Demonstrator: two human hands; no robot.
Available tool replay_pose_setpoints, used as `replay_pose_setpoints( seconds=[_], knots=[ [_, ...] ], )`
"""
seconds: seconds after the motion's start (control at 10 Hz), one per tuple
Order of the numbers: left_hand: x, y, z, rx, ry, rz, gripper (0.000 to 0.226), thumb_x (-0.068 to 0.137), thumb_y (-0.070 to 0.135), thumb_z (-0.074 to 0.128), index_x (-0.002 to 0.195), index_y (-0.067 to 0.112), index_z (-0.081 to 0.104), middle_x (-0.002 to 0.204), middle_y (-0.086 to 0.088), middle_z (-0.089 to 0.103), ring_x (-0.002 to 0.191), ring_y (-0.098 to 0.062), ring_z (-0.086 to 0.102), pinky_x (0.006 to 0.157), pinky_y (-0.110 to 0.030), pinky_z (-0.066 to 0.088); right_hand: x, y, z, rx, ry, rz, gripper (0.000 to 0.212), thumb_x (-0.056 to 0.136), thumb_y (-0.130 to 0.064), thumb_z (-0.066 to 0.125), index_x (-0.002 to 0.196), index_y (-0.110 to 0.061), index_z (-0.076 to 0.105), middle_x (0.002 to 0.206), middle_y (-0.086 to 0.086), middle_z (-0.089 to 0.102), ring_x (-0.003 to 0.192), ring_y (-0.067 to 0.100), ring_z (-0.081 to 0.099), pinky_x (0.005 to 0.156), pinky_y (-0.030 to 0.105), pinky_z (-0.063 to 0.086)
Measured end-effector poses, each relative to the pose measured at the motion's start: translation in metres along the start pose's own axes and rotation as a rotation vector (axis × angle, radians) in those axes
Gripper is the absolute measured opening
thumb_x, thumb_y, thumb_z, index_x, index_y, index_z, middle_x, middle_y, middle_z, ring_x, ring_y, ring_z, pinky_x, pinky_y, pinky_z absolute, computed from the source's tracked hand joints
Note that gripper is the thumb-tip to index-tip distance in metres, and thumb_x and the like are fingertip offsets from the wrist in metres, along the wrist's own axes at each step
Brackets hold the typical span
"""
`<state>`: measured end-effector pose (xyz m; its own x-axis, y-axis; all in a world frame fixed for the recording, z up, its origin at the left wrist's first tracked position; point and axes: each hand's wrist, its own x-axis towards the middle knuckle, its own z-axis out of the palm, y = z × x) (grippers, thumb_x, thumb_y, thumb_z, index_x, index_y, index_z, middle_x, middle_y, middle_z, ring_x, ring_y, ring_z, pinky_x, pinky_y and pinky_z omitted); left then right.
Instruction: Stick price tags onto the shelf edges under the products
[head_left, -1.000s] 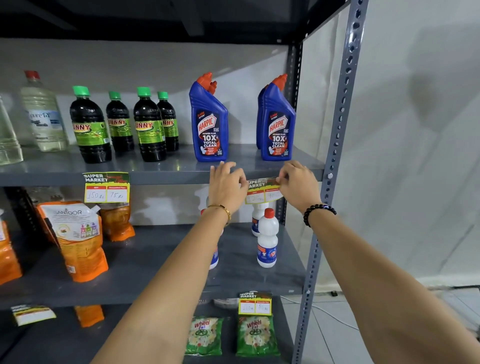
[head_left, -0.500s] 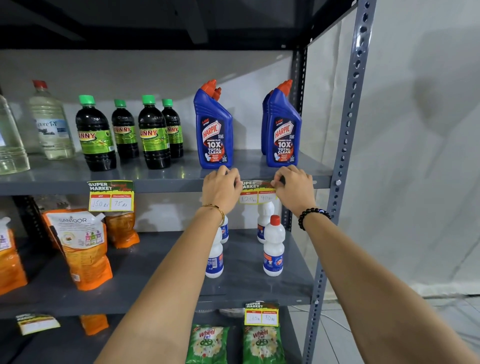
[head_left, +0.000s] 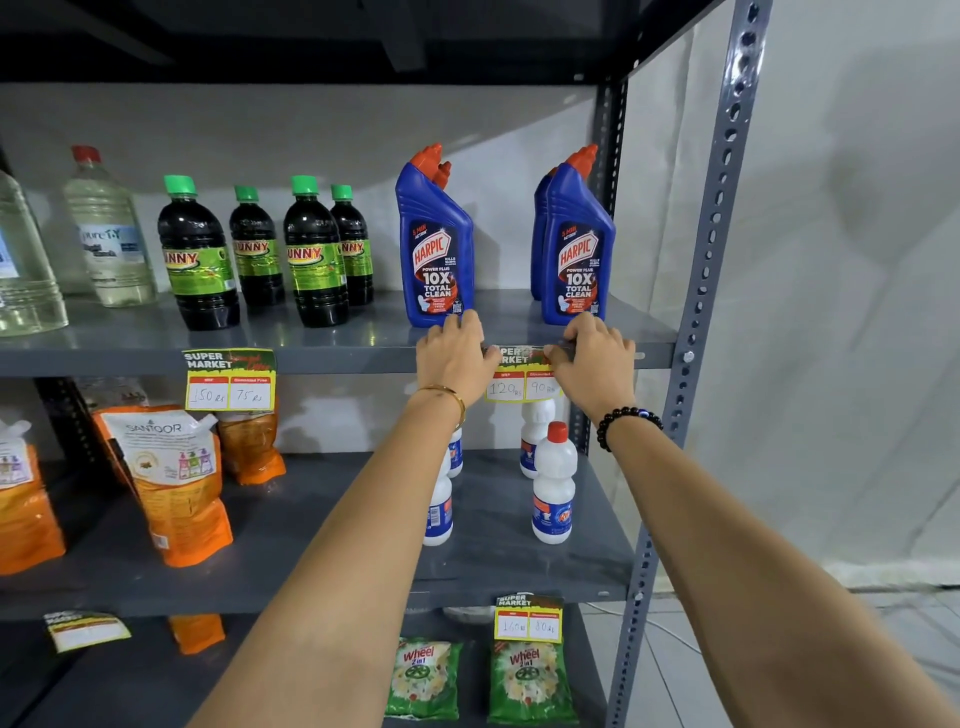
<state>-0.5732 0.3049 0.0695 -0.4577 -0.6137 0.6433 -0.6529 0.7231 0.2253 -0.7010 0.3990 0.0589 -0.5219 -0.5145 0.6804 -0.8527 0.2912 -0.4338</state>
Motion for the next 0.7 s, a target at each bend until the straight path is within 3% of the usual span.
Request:
replay_pose_setpoints(
  seconds=[0.2,0.5,0.7],
  knots=[
    [0.001,0.004,0.007,0.061,0.004,-0.036,0.054,0.084,0.047,0.061,0.116,0.007,0.046,0.119,-0.016,0.057,0.11,-0.031,0.054,0.09,-0.042,0.05,0.001,-0.004,0.007,-0.004,0.04,0.035,0.05,0.079,-0.047,0.066,0.104,-0.008,0.047,0.112,0.012,0.062,0.105,0.031,0.055,0.095,0.045,0.041],
    [0.003,0.01,0.006,0.084,0.008,-0.043,0.048,0.087,0.041,0.059,0.117,0.007,0.043,0.123,-0.016,0.056,0.113,-0.033,0.053,0.087,-0.043,0.05,0.0,-0.009,0.01,-0.085,0.046,0.025,0.043,0.083,-0.042,0.062,0.106,-0.009,0.047,0.112,0.011,0.06,0.108,0.029,0.054,0.095,0.046,0.042],
    [0.005,0.006,-0.005,-0.05,-0.036,-0.045,0.055,0.088,0.046,0.056,0.121,0.005,0.041,0.125,-0.016,0.057,0.112,-0.032,0.056,0.087,-0.043,0.05,0.0,-0.013,0.003,-0.135,-0.033,-0.006,0.042,0.092,-0.041,0.047,0.116,-0.007,0.046,0.122,0.014,0.058,0.117,0.031,0.051,0.104,0.047,0.039]
  ],
)
